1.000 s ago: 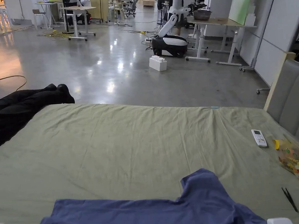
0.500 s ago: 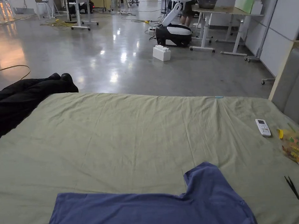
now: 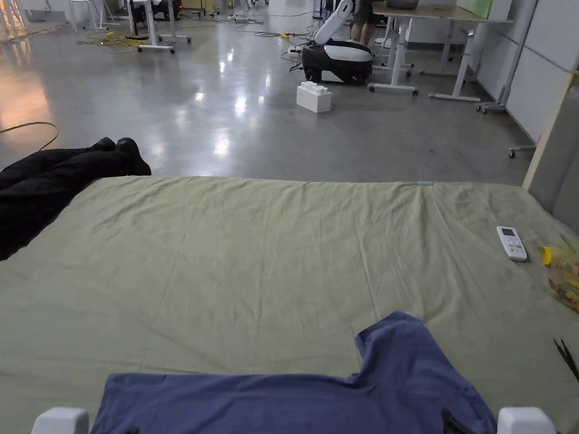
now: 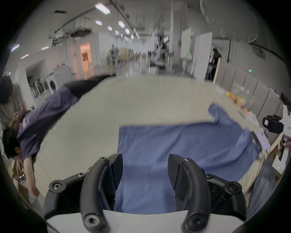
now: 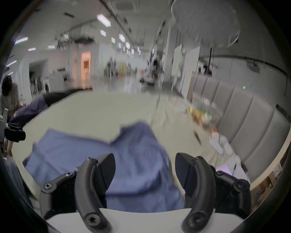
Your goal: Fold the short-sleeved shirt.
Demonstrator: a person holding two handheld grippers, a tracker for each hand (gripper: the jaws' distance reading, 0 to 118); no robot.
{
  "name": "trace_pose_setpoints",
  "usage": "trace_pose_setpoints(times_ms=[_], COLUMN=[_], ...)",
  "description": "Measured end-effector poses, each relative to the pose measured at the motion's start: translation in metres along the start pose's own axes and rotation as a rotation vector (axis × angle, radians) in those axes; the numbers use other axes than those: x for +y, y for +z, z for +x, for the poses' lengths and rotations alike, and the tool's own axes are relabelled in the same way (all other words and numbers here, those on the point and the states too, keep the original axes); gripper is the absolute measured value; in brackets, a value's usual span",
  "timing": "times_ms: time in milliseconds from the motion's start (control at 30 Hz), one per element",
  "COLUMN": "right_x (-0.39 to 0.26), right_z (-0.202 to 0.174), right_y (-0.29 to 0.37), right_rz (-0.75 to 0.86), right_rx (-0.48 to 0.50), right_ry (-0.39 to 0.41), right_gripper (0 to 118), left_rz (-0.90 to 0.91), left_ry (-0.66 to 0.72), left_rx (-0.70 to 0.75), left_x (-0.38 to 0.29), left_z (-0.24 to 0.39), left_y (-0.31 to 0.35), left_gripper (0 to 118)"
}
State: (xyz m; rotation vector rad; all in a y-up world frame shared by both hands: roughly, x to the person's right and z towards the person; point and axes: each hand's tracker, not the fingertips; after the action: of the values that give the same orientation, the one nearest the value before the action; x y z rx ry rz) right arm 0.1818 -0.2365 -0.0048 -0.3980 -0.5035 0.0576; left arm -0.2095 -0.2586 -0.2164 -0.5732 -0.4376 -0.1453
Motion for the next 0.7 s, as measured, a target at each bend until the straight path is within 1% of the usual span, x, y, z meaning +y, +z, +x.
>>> trace_pose_setpoints(times_ms=[33,100,133,167,200,267,300,333,367,400,433,467,500,567,700], right_x=[0.01,0.027,0.037,0.044,0.048,0.061,0.064,0.067,0.072,0.073,0.076,0.078,0.08,0.084,0.089], right_z=[-0.005,-0.016,-0.021,-0.025,-0.028,-0.037,-0.04,-0.044,-0.048,-0.051,-0.053,-0.055,-0.057,-0.059,-0.062], right_y=[0.002,0.005,0.007,0.008,0.006,0.008,0.007,0.007,0.008,0.007,0.008,0.008,0.008,0.007,0.003], right_rz=[0.057,0.156,0.224,0.247,0.245,0.325,0.311,0.345,0.389,0.365,0.39,0.398,0.406,0.412,0.409], right_rx=[-0.005,-0.022,-0.022,-0.019,-0.011,-0.021,-0.012,-0.021,-0.032,-0.023,-0.029,-0.026,-0.022,-0.015,0.002], right_ry=[0.009,-0.01,0.005,0.004,-0.042,-0.011,-0.028,-0.034,0.001,-0.023,-0.026,-0.027,-0.032,-0.035,-0.011], right_gripper=[82,82,82,82,82,81,76,66,53,30,15,11,9,2,1], left_rz=[0.062,0.16,0.204,0.245,0.295,0.363,0.4,0.434,0.46,0.478,0.487,0.5,0.5,0.504,0.448], left_ry=[-0.005,-0.027,-0.025,-0.031,-0.03,-0.027,-0.026,-0.026,-0.027,-0.029,-0.026,-0.023,-0.025,-0.022,0.01], left_rx=[0.007,0.041,0.051,0.063,0.076,0.089,0.1,0.107,0.116,0.131,0.132,0.13,0.131,0.152,0.159], left_x=[0.008,0.022,0.029,0.035,0.041,0.052,0.057,0.061,0.065,0.069,0.072,0.073,0.075,0.077,0.073], left_z=[0.006,0.02,0.027,0.031,0.036,0.044,0.048,0.052,0.054,0.057,0.059,0.06,0.06,0.06,0.046], left_y=[0.004,0.012,0.015,0.019,0.023,0.028,0.032,0.036,0.038,0.041,0.044,0.045,0.047,0.048,0.04], left_gripper=[61,61,61,60,60,59,55,46,33,17,15,15,6,4,3])
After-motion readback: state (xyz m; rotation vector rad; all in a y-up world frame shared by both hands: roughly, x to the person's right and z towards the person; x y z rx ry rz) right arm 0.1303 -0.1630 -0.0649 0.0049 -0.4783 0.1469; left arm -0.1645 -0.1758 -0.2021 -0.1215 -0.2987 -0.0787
